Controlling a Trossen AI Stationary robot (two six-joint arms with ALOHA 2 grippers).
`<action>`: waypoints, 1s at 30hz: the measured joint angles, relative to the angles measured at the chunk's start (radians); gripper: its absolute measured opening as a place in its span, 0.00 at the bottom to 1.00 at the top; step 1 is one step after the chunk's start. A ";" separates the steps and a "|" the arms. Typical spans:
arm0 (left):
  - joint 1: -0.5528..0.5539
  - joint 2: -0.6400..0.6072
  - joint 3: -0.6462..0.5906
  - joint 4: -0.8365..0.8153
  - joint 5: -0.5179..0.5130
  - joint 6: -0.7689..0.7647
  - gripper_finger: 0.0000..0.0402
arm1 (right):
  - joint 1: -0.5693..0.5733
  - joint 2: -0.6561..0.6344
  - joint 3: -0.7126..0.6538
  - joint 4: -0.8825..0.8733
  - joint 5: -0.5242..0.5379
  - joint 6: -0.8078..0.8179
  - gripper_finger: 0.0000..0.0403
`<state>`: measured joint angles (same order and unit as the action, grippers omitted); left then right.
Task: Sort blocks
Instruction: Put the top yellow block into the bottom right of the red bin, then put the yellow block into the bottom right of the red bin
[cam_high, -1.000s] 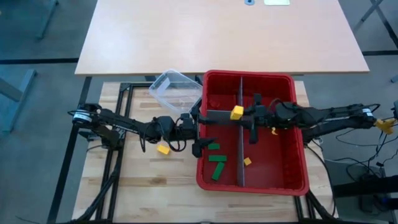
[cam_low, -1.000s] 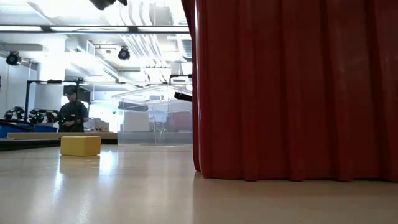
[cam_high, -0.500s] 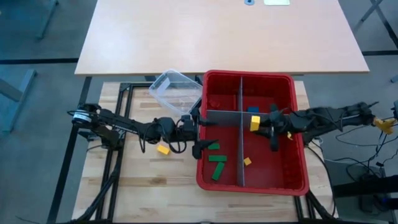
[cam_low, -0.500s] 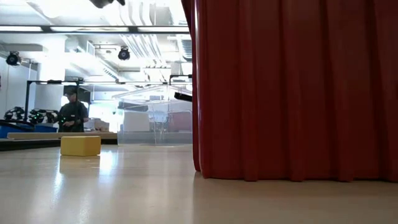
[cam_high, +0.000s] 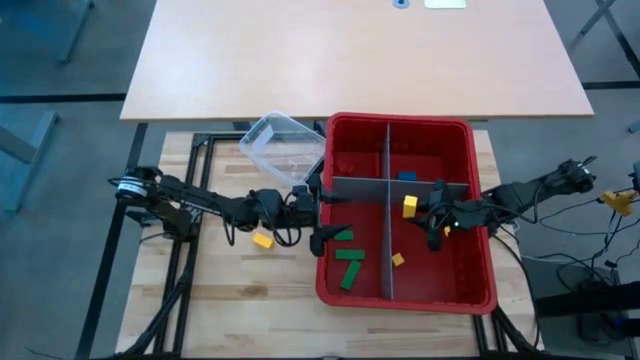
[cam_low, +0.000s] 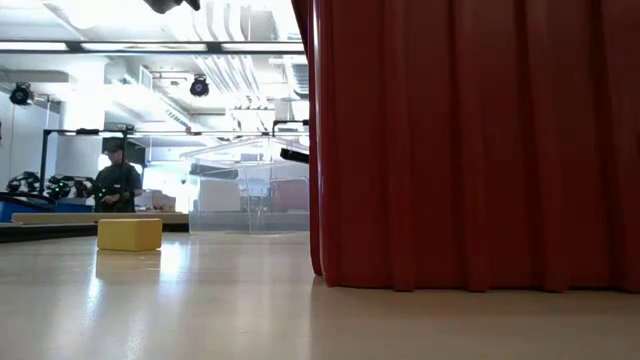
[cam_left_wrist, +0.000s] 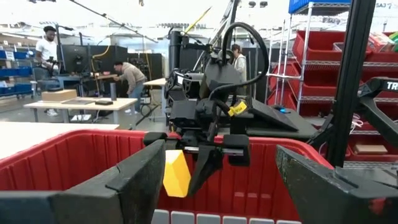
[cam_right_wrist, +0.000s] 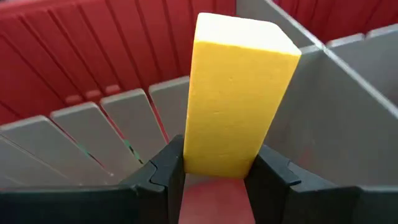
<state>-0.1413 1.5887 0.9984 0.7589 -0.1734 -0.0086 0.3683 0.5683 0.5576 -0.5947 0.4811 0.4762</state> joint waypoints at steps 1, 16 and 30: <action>0.000 0.000 0.000 -0.002 0.000 0.000 0.69 | 0.000 -0.003 -0.005 0.000 0.000 0.005 0.34; 0.000 -0.053 -0.001 -0.135 -0.001 0.043 0.69 | 0.004 -0.006 -0.010 0.203 0.047 -0.173 0.52; -0.004 -0.130 -0.007 -0.250 -0.002 0.044 0.69 | 0.007 -0.106 -0.053 0.777 0.045 -0.844 0.39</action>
<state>-0.1454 1.4587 0.9915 0.5093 -0.1753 0.0354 0.3757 0.4622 0.5049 0.1823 0.5261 -0.3677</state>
